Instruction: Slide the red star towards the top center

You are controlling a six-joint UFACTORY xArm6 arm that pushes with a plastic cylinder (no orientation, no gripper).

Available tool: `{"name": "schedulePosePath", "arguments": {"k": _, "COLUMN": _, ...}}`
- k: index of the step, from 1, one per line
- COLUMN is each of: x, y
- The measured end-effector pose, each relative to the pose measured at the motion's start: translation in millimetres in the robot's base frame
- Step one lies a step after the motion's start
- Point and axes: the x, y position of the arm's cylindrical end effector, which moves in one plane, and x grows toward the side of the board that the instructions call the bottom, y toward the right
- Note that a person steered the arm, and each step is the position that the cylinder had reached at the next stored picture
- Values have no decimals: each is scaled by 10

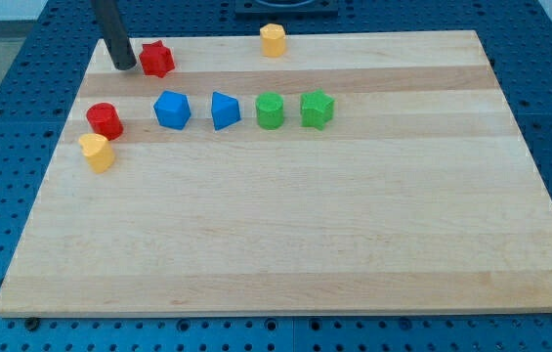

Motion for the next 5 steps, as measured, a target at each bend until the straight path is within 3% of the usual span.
{"name": "schedulePosePath", "arguments": {"k": 2, "x": 9, "y": 70}}
{"name": "schedulePosePath", "arguments": {"k": 5, "x": -204, "y": 738}}
